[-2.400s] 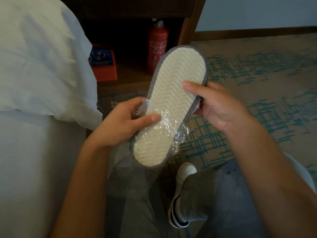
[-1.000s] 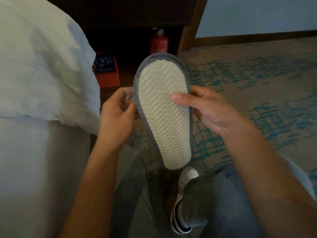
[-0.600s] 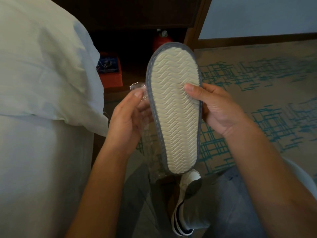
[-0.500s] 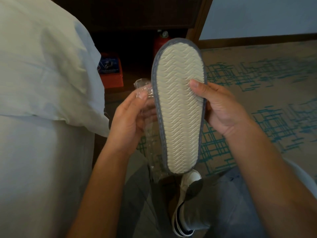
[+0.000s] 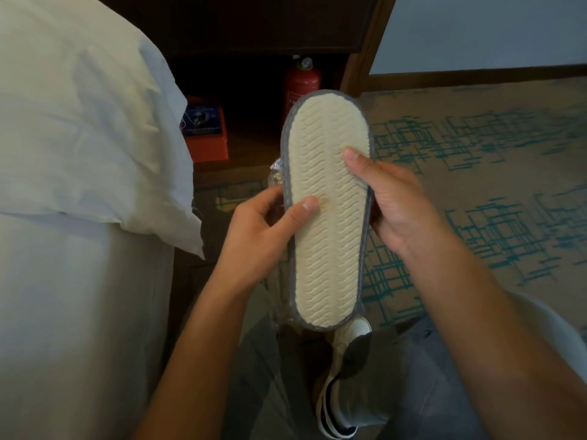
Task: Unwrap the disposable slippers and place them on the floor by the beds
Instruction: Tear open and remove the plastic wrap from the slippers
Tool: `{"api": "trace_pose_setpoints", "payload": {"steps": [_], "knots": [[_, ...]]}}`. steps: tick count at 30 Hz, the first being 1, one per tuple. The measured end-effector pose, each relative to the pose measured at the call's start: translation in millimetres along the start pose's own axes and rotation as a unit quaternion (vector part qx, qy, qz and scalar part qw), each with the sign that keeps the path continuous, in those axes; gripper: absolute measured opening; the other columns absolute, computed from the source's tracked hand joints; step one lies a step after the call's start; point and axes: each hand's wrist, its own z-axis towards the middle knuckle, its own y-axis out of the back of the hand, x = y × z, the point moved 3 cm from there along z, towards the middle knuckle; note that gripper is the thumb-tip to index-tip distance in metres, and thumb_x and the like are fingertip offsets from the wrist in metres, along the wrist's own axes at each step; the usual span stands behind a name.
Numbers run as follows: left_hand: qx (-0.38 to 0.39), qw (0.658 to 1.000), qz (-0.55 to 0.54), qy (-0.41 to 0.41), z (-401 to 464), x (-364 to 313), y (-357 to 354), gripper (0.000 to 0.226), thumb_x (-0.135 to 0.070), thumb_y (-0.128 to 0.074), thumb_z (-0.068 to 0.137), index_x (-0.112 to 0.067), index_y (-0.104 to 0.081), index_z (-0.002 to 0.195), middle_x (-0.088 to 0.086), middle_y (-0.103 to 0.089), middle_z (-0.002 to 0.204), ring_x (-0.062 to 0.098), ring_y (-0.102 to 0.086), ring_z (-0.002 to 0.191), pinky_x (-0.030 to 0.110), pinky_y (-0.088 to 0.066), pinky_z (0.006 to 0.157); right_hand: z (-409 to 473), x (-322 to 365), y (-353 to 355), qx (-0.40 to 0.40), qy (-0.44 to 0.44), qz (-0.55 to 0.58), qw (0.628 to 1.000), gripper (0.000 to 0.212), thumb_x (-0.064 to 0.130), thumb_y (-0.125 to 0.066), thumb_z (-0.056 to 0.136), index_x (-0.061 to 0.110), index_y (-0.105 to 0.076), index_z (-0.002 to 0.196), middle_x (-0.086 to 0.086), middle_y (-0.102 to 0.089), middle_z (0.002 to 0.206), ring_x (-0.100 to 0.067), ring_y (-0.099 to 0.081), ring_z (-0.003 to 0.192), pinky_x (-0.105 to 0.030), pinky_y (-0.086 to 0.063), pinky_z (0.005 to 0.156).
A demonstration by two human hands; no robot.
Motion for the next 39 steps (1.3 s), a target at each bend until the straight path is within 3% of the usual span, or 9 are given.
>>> {"api": "trace_pose_setpoints", "payload": {"steps": [4, 7, 10, 13, 21, 25, 29, 35, 39], "knots": [[-0.095, 0.994, -0.043, -0.028, 1.0, 0.8, 9.4, 0.017, -0.016, -0.060, 0.098, -0.017, -0.068, 0.113, -0.003, -0.075, 0.102, 0.010, -0.073, 0.093, 0.023, -0.058, 0.074, 5.4, -0.9, 2.8, -0.006, 0.000, -0.017, 1.000, 0.028, 0.036, -0.065, 0.094, 0.011, -0.077, 0.090, -0.006, -0.077, 0.088, -0.019, -0.072, 0.078, -0.035, -0.058, 0.074], [-0.150, 0.983, -0.096, -0.036, 5.0, -1.0, 26.1, 0.014, -0.015, -0.058, 0.100, -0.019, -0.068, 0.110, -0.003, -0.074, 0.103, 0.010, -0.071, 0.094, 0.022, -0.055, 0.076, 5.7, 1.9, 7.5, -0.020, 0.025, -0.071, 0.997, 0.027, 0.025, -0.056, 0.099, 0.010, -0.077, 0.088, -0.005, -0.074, 0.079, -0.014, -0.066, 0.067, -0.029, -0.053, 0.061], [-0.173, 0.979, -0.104, -0.027, 7.4, -0.5, 31.8, 0.014, -0.015, -0.057, 0.100, -0.016, -0.068, 0.110, -0.003, -0.074, 0.103, 0.008, -0.071, 0.092, 0.020, -0.055, 0.075, 2.7, -5.8, 2.4, 0.039, 0.022, -0.154, 0.987, 0.015, 0.014, -0.064, 0.094, 0.018, -0.077, 0.100, -0.007, -0.077, 0.094, -0.017, -0.069, 0.080, -0.034, -0.057, 0.070], [-0.174, 0.975, -0.141, -0.002, 5.6, 2.2, 26.3, 0.014, -0.017, -0.057, 0.100, -0.018, -0.067, 0.110, -0.004, -0.076, 0.102, 0.008, -0.073, 0.091, 0.019, -0.057, 0.074, 4.8, -18.5, -3.6, 0.093, 0.017, -0.247, 0.965, 0.027, 0.014, -0.067, 0.090, 0.026, -0.072, 0.114, 0.001, -0.076, 0.107, -0.015, -0.071, 0.095, -0.034, -0.059, 0.077], [-0.174, 0.971, -0.158, 0.029, 5.2, 11.1, 21.3, 0.020, -0.018, -0.055, 0.102, -0.014, -0.065, 0.118, 0.001, -0.076, 0.110, 0.014, -0.073, 0.099, 0.027, -0.059, 0.081, 1.9, -24.5, -4.9, 0.185, 0.012, -0.347, 0.920, 0.019, 0.006, -0.066, 0.090, 0.014, -0.072, 0.107, -0.006, -0.075, 0.091, -0.014, -0.068, 0.077, -0.039, -0.056, 0.076], [-0.206, 0.971, -0.116, 0.044, 4.7, 20.8, 28.4, 0.024, -0.028, -0.057, 0.101, -0.015, -0.064, 0.120, 0.000, -0.075, 0.113, 0.013, -0.073, 0.102, 0.025, -0.059, 0.079, -3.0, 0.8, 1.3, 0.102, 0.089, -0.360, 0.923, 0.002, 0.023, -0.070, 0.093, 0.022, -0.072, 0.093, 0.005, -0.073, 0.078, -0.010, -0.066, 0.065, -0.029, -0.056, 0.060], [-0.258, 0.961, -0.085, 0.042, 7.1, 23.7, 45.5, 0.023, -0.034, -0.059, 0.100, -0.021, -0.065, 0.118, -0.003, -0.075, 0.110, 0.014, -0.072, 0.103, 0.030, -0.058, 0.081, 10.4, 34.7, 15.4, 0.009, 0.150, -0.383, 0.912, 0.012, 0.035, -0.069, 0.093, 0.024, -0.072, 0.095, 0.011, -0.071, 0.074, 0.002, -0.059, 0.056, -0.017, -0.051, 0.053], [-0.287, 0.954, -0.077, 0.040, 10.8, 24.5, 53.9, 0.013, -0.026, -0.058, 0.102, -0.024, -0.068, 0.110, -0.006, -0.075, 0.104, 0.009, -0.073, 0.094, 0.025, -0.058, 0.078, 47.7, 36.1, 9.3, 0.020, 0.140, -0.460, 0.877, 0.015, 0.035, -0.067, 0.095, 0.020, -0.071, 0.097, 0.000, -0.075, 0.083, -0.014, -0.066, 0.063, -0.029, -0.053, 0.057], [-0.297, 0.949, -0.082, 0.060, 10.4, 29.6, 55.7, 0.012, -0.026, -0.056, 0.102, -0.026, -0.067, 0.108, -0.008, -0.076, 0.099, 0.005, -0.074, 0.088, 0.026, -0.059, 0.076, 71.9, 24.3, 13.6, 0.044, 0.133, -0.499, 0.855, 0.016, 0.032, -0.068, 0.095, 0.018, -0.069, 0.101, 0.006, -0.070, 0.087, -0.004, -0.060, 0.067, -0.027, -0.047, 0.069]]}}
